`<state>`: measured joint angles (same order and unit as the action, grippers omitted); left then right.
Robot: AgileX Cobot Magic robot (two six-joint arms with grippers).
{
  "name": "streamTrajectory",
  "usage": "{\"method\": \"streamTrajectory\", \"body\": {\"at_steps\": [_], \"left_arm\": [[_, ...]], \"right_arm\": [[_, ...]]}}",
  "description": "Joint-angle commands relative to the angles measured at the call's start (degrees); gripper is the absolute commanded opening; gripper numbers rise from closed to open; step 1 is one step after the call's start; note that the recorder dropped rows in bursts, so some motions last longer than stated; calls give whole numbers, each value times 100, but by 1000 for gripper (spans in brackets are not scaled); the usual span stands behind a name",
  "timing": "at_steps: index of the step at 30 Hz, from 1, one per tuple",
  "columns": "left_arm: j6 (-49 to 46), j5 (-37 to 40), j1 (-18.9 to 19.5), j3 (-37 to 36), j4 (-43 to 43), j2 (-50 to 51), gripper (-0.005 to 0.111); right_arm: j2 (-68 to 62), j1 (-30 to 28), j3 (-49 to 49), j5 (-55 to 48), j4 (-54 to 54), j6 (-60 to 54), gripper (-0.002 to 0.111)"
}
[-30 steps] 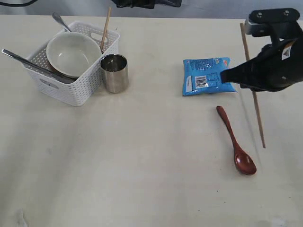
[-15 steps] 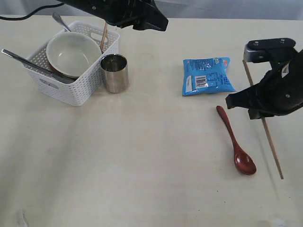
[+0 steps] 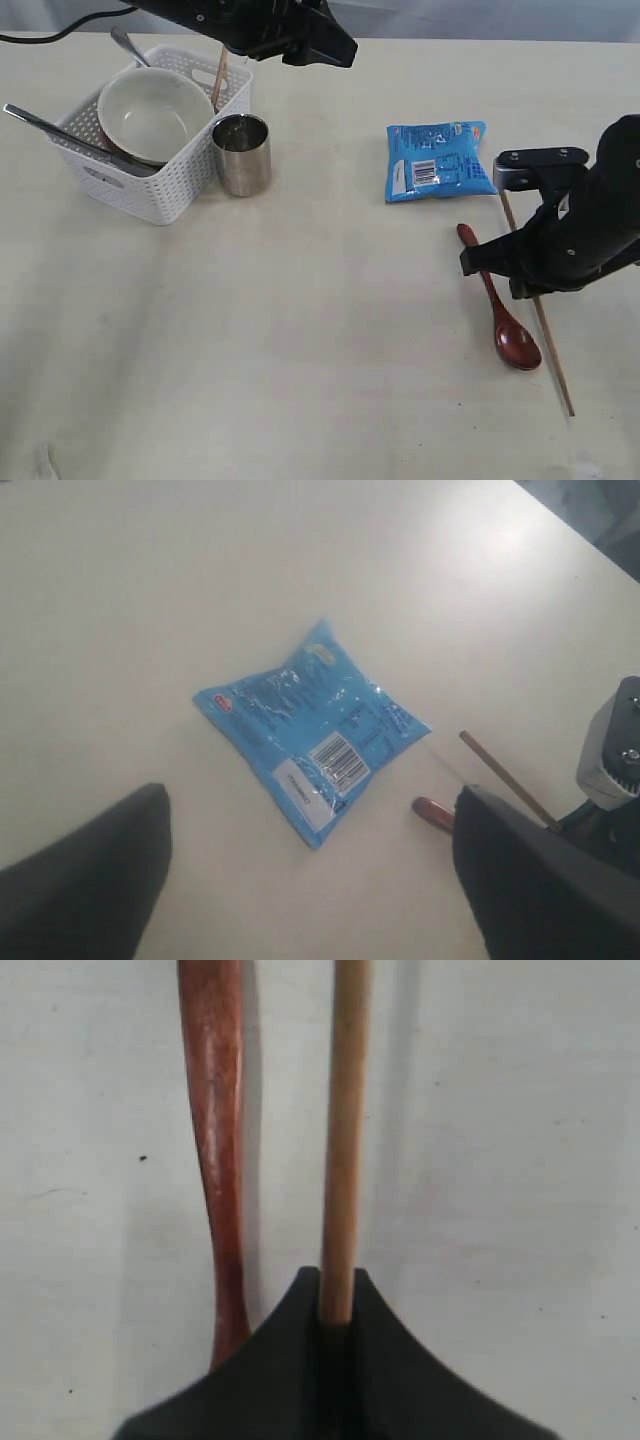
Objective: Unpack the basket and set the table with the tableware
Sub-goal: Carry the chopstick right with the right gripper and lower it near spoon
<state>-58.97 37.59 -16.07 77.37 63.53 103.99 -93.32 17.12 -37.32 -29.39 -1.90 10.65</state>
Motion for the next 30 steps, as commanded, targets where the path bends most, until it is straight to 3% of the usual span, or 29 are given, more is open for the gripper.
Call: {"method": "streamTrajectory", "body": {"at_steps": [1, 23, 30], "left_arm": [[-5, -9, 1, -22, 27, -37, 73], [-16, 4, 1, -32, 15, -37, 73], [-16, -13, 1, -31, 15, -37, 73]], "right_arm": [[-6, -29, 12, 188, 84, -1, 0], [24, -29, 12, 381, 190, -149, 0], [466, 636, -11, 568, 606, -149, -1]]}}
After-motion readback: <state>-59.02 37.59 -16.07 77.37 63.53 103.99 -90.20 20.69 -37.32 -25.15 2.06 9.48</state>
